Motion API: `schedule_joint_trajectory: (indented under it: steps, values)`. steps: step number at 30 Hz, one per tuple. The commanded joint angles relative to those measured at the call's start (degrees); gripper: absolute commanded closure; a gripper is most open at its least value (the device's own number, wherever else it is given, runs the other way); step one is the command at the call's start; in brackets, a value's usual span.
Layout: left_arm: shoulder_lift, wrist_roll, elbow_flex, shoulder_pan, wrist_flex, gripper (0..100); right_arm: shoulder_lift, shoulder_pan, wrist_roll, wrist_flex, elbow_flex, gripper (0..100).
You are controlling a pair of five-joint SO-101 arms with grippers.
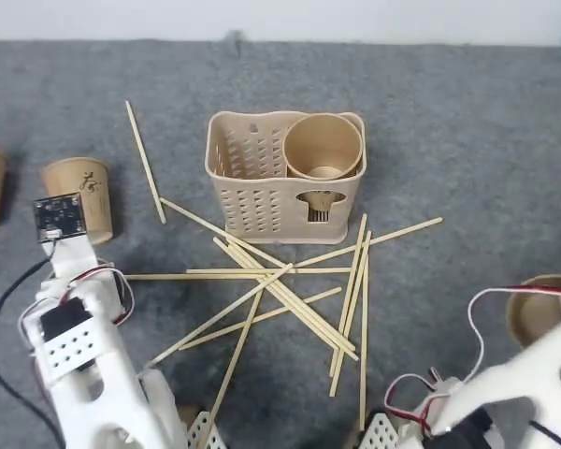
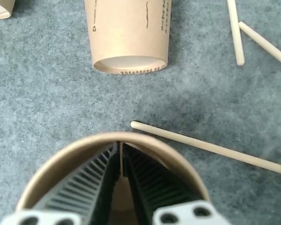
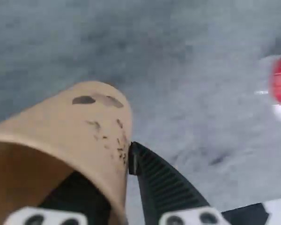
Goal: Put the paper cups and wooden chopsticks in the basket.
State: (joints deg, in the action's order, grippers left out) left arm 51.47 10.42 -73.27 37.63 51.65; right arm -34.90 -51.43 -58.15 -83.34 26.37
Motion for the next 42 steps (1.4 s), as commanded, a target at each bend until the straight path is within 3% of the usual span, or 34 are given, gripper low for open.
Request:
schedule_joint_trajectory:
  steps: [1,5,12,15,20,26,34,42]
  values:
    - [0.35,-0.18,0.13,-0.44,-1.32,99,3.91,1.19,0.79,-10.59,-7.65,99.2]
    - [0.0,-0.18,0.04,-1.49,-2.46,99,11.38,1.63,0.97,-19.38,-14.07,99.2]
    - [0.0,-0.18,0.04,-2.46,-2.55,99,21.93,2.51,7.12,-17.98,-15.82,99.2]
    - [0.0,-0.18,0.04,-2.46,-2.55,99,25.54,2.68,9.85,-11.38,-14.77,99.1]
    - [0.0,-0.18,0.04,-2.46,-2.55,99,27.56,1.8,12.66,9.19,-6.86,98.9]
    - [0.0,-0.18,0.04,-2.46,-2.55,99,23.16,1.98,8.09,13.05,1.58,79.1]
    - [0.0,-0.18,0.04,-2.46,-2.55,99,15.78,2.51,11.6,12.97,-1.67,90.1]
    - [0.0,-0.18,0.04,-2.37,-2.55,99,10.33,1.19,12.4,10.68,-2.55,91.2]
